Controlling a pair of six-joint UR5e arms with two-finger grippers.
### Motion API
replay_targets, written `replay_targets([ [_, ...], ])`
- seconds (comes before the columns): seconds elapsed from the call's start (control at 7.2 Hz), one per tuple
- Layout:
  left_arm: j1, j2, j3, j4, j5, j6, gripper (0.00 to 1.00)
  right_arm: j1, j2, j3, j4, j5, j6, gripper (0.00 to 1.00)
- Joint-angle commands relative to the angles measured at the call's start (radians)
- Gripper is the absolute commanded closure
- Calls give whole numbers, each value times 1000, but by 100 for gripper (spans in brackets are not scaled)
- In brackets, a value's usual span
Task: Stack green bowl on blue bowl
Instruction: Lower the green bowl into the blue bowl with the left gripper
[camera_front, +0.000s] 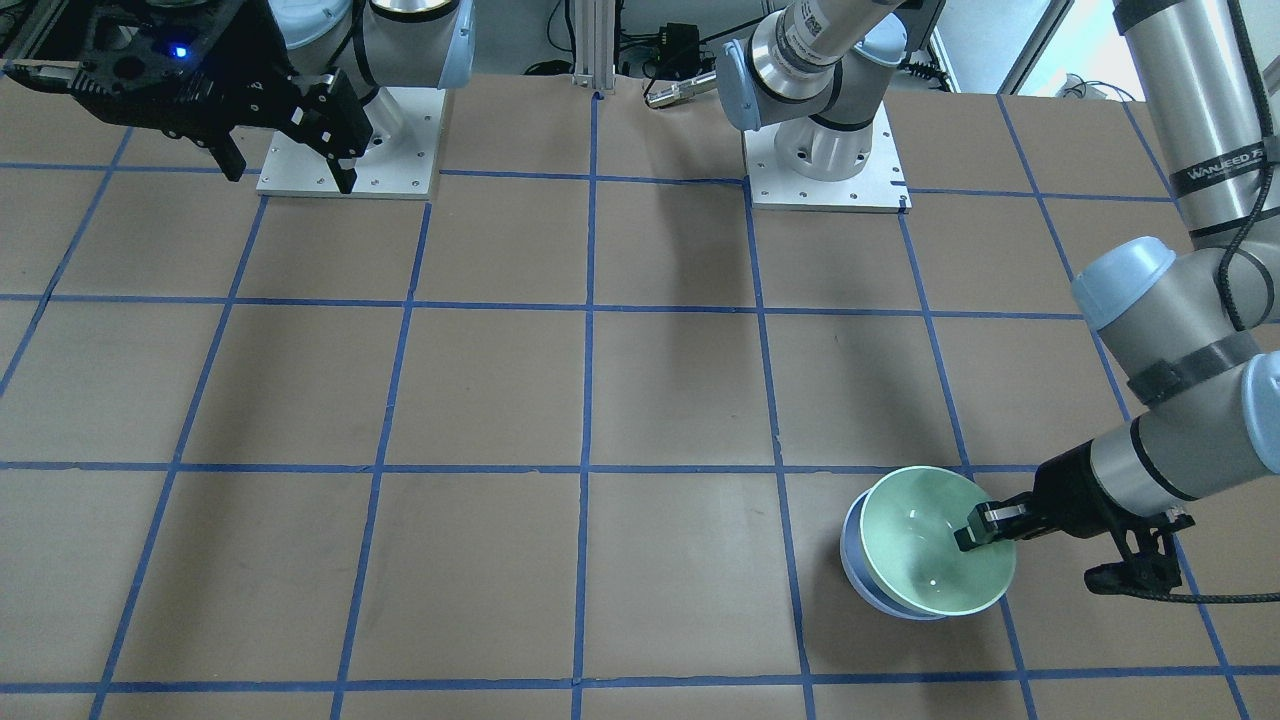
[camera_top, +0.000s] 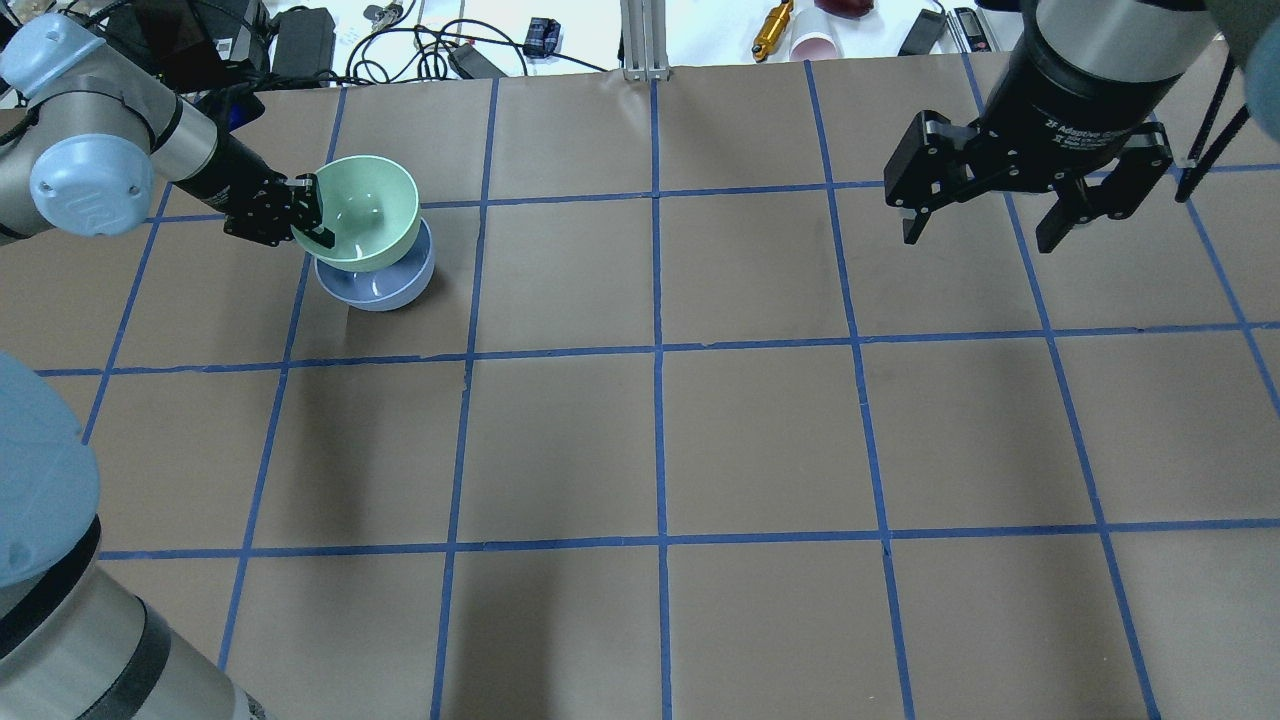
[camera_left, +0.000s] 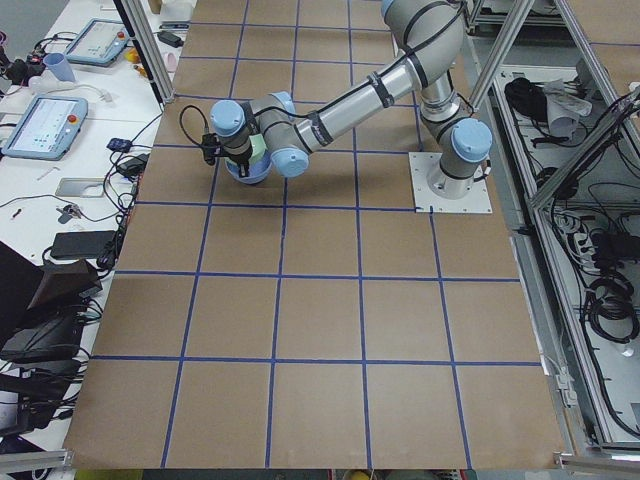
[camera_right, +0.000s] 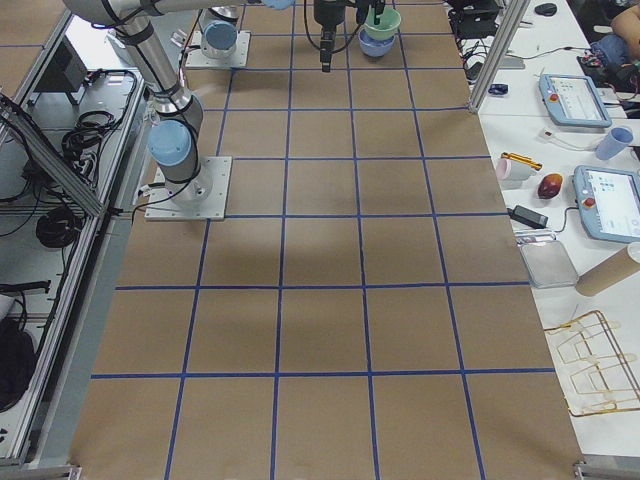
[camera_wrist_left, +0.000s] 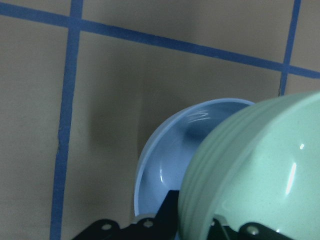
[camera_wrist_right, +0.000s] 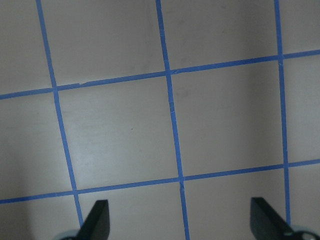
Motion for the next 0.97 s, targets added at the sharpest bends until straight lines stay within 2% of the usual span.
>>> replay_targets([
  [0.0,1,1,-7,0,3,6,100,0,0,0,0,0,0,0],
  [0.28,1,2,-7,-1,5,6,100,0,0,0,-1,0,0,0],
  [0.42,1,4,-10,-2,14,9,85,0,0,0,0,0,0,0],
  [0.56,1,6,-17,-2,28,13,3,0,0,1,-1,0,0,0],
  [0.83,1,22,-18,-9,32,13,0,0,0,0,-1,0,0,0],
])
